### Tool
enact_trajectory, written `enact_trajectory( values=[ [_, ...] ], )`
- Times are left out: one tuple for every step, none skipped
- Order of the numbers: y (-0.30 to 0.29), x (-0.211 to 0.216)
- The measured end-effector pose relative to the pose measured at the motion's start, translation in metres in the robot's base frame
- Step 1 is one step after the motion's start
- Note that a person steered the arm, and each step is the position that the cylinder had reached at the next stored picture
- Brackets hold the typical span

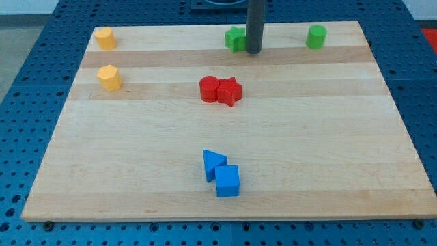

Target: Slightly push the green star towards the top center of the board

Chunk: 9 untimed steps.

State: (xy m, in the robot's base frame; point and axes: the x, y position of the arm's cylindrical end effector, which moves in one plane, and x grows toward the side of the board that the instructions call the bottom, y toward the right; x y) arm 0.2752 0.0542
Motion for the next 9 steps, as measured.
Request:
enact_trajectory(
  values=[
    [-0.01, -0.002],
    [-0.017, -0.002],
    [-0.018, -0.004],
    [-0.021, -0.008],
    [-0.021, -0.01],
    [-0.024, -0.011],
    [-0.03, -0.011],
    [-0.035, -0.012],
    [-0.033, -0.009]
  ],
)
